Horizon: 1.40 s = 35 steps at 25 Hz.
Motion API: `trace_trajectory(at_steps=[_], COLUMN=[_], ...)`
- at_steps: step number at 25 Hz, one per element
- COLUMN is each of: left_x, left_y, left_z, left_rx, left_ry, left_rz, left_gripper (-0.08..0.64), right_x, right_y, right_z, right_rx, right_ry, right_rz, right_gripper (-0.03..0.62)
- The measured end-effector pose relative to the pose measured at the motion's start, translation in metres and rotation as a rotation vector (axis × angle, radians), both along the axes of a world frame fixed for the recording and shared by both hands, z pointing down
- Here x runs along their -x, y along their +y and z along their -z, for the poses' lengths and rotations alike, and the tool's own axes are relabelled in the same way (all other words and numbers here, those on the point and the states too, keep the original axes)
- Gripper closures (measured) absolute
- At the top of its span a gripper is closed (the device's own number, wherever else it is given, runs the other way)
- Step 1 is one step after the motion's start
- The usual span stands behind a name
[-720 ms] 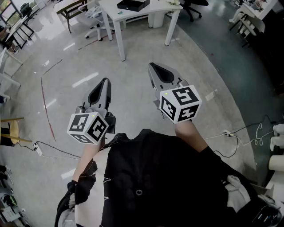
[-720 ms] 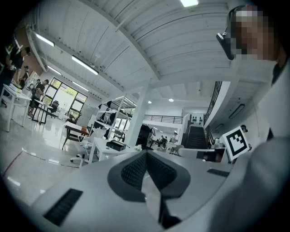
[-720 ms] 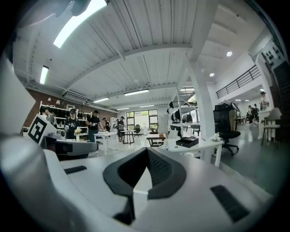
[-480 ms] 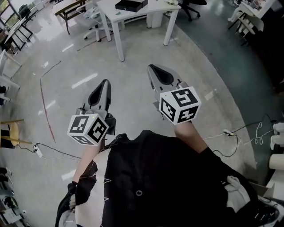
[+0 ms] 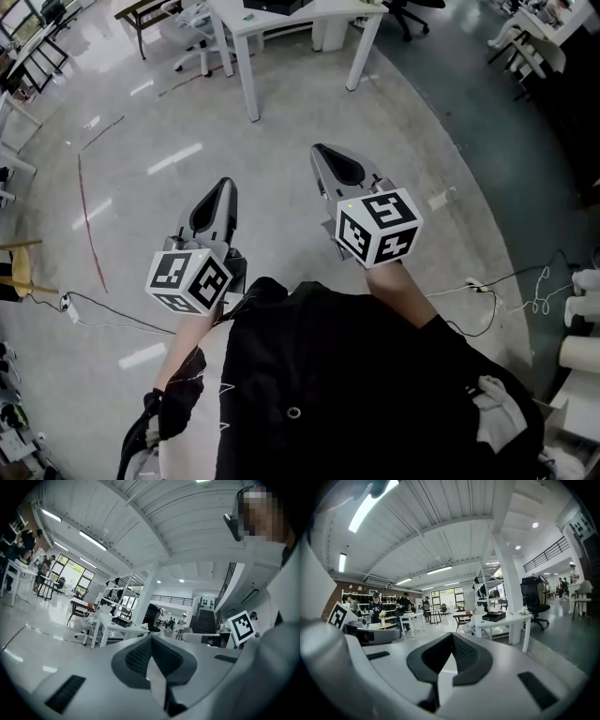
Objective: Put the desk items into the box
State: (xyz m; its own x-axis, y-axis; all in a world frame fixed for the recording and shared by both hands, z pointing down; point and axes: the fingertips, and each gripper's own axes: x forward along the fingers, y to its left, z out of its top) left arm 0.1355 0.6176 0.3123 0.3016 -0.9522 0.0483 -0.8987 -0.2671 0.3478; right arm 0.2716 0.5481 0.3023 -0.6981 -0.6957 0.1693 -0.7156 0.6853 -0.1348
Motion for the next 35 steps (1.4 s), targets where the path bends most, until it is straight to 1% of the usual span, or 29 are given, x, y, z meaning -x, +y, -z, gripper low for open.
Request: trace_trajectory(at_steps=[4,7,11,18,22,30,35], left_x=[0.003,0.007,0.015,0.034,0.057,0.109,0.133], left_y=[-0.009,-0.026,-0.058,-0.113,-0.146,-0.214,-0.248], left_z=[-0.014,-0.013,-0.009,-0.007,0.003,0.021,0.026], left_rx=[0.040,0.033,0.005,0.003,-0.006,-0.026,-0.029], left_ry=[0.015,0.009,-0.012,-0.014,-0.019,-0.015,-0.020], left_rz=[0.023,0.019,0.002,-0.032,-0.035,-0.040,-0.066], left_gripper=[0.551,0.551,0.551,0.551,0.551,0.551,0.551], right_x=[0.004,0.010,0.014,0.038,0.062,0.107,0.129], right_y=[-0.006,-0.022,-0.051,-0.101,-0.135,-0.196,-0.230], right_z=[-0.016,-0.013,-0.009,-0.017,-0.008,0.008,0.015], right_rx=[0.033,0.029,0.015,0.046,0.047,0.031,0.018], right_ry=[0.029,0.021,0.012,0.007,-0.013,-0.024,-0.034], right_rz=[0.029,0.030,0.002,-0.004,-0.003,-0.018,-0.046], right_gripper=[0.588,0.588,0.588,0.588,0.587,0.588,0.588])
